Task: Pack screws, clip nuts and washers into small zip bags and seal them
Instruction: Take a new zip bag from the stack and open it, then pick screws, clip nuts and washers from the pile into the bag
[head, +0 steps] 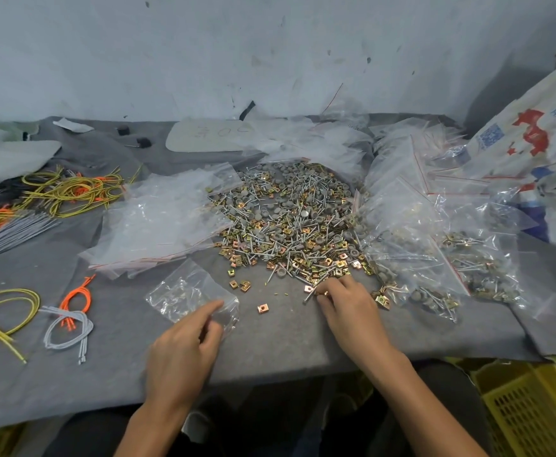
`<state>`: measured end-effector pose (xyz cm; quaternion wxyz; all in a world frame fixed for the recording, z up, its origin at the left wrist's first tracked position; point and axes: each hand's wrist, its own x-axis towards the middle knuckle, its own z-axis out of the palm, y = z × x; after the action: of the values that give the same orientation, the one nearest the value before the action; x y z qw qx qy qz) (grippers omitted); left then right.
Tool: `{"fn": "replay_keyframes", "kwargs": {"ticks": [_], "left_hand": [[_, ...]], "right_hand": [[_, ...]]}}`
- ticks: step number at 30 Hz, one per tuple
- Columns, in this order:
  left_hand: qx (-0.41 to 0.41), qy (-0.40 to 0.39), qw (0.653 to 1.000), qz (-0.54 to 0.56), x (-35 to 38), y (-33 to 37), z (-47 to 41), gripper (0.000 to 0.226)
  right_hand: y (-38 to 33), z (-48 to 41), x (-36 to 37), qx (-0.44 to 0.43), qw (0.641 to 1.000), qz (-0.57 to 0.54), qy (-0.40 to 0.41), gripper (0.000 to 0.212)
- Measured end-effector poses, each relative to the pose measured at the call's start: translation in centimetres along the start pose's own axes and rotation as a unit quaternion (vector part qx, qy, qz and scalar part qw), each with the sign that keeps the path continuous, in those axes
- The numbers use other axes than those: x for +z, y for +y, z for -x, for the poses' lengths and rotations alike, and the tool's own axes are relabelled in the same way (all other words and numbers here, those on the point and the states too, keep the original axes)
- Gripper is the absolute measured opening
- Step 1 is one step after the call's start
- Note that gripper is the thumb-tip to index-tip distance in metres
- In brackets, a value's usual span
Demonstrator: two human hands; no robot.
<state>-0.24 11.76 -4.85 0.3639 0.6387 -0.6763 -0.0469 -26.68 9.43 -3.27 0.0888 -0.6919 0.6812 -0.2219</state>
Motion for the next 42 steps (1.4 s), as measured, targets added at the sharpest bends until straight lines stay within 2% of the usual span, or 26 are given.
{"fn": "replay_keyframes", "kwargs": {"ticks": [5, 9, 13, 15, 17, 22, 25, 29, 31, 32, 34, 38, 42], "left_hand": [[-0.017, -0.032, 0.999, 0.014, 0.0, 0.0, -0.5, 0.039], [-0.024, -0.052, 0.998, 0.01, 0.1, -0.1, -0.6, 0.042], [-0.032, -0.064, 0.997, 0.021, 0.0, 0.0, -0.8, 0.041], [-0.034, -0.064, 0.997, 0.022, 0.0, -0.1, -0.7, 0.041], [-0.041, -0.063, 0.997, 0.026, 0.1, -0.2, -0.8, 0.04], [-0.052, -0.072, 0.995, 0.04, 0.6, -0.6, -1.2, 0.032], [-0.062, -0.066, 0.995, 0.037, 0.7, -0.6, -1.1, 0.032], [-0.074, -0.061, 0.994, 0.045, 0.9, -0.9, -0.6, 0.033], [-0.069, -0.059, 0.995, 0.048, 0.8, -1.0, -0.4, 0.034], [-0.066, -0.056, 0.995, 0.051, 0.8, -1.0, -0.3, 0.034], [-0.065, -0.05, 0.995, 0.058, 0.8, -0.9, -0.1, 0.033], [-0.07, -0.048, 0.995, 0.057, 0.9, -0.9, 0.0, 0.033], [-0.073, -0.048, 0.995, 0.055, 1.0, -1.1, -0.1, 0.034]], "right_hand": [[0.0, 0.0, -0.2, -0.007, 0.999, -0.044, 0.026, 0.011], [0.2, -0.1, -0.4, 0.038, 0.982, -0.175, 0.053, 0.009], [-0.2, -0.4, -0.4, 0.137, 0.911, -0.387, 0.03, 0.01], [-0.3, -0.4, -0.4, 0.154, 0.88, -0.45, 0.018, 0.016], [-0.5, -0.5, -0.5, 0.153, 0.863, -0.481, 0.006, 0.022], [-2.6, -0.2, -0.6, 0.103, 0.867, -0.486, -0.036, 0.015], [-5.4, 0.3, 0.6, 0.055, 0.888, -0.447, -0.095, 0.011], [-9.6, 0.4, 3.0, -0.014, 0.949, -0.298, -0.097, 0.01], [-11.2, 0.2, 3.8, -0.051, 0.981, -0.175, -0.071, 0.014], [-11.7, 0.1, 4.2, -0.068, 0.99, -0.114, -0.054, 0.016], [-12.4, 0.0, 4.8, -0.082, 0.994, -0.062, -0.036, 0.018], [-12.2, 0.1, 5.0, -0.112, 0.992, -0.039, -0.052, 0.025], [-9.4, 1.4, 2.6, -0.102, 0.989, -0.108, -0.024, 0.015]]}}
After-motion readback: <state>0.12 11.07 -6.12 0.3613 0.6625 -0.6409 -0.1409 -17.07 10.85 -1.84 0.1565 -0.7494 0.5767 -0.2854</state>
